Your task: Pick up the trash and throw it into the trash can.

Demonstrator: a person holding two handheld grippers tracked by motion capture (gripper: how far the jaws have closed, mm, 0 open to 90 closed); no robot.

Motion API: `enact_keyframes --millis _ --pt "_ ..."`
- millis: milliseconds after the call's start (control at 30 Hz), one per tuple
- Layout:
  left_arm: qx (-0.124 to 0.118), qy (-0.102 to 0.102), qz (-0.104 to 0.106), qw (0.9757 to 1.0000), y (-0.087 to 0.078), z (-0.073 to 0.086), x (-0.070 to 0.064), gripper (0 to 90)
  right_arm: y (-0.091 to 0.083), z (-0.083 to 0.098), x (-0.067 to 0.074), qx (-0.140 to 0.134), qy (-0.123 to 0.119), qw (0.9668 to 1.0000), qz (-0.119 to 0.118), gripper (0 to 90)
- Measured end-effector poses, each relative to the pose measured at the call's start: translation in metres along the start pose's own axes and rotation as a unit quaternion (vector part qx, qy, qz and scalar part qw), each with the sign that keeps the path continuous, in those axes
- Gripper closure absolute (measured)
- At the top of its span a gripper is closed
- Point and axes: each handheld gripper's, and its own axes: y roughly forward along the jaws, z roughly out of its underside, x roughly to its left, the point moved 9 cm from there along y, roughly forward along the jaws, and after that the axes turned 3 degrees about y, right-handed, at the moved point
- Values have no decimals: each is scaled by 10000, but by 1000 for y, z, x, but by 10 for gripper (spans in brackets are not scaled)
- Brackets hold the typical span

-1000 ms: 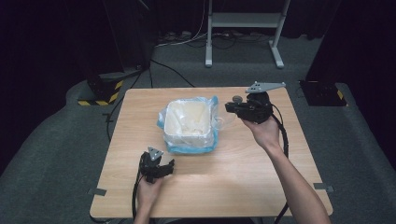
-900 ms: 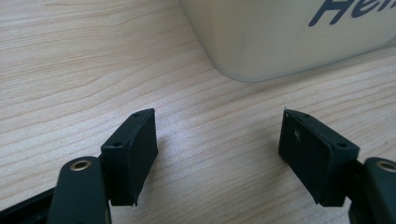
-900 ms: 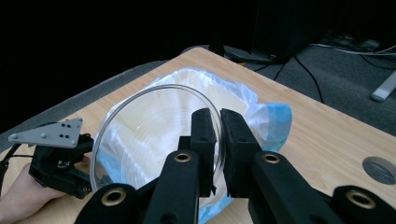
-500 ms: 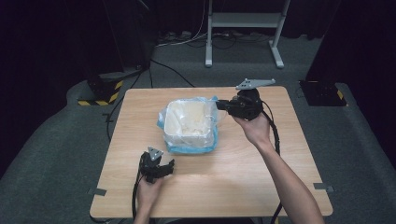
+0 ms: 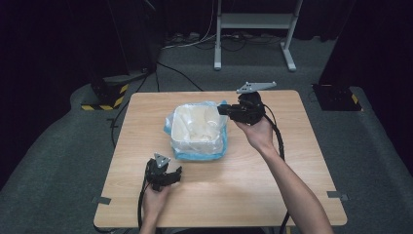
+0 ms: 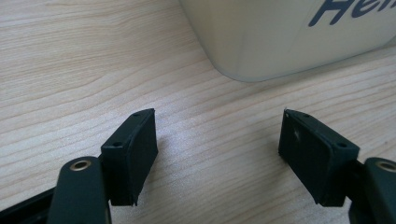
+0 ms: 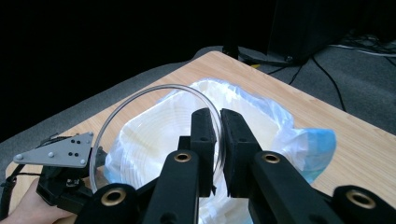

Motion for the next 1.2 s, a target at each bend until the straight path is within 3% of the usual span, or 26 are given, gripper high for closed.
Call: enact_keyframes --millis 867,1000,1200 --pt "2 3 -3 10000 0 0 0 277 52 20 6 414 -67 9991 -47 829" --pt "7 8 -6 10000 0 0 0 277 56 24 4 503 4 9987 -55 699" --pt "5 6 -7 10000 0 0 0 277 54 26 1 526 4 9986 -18 623"
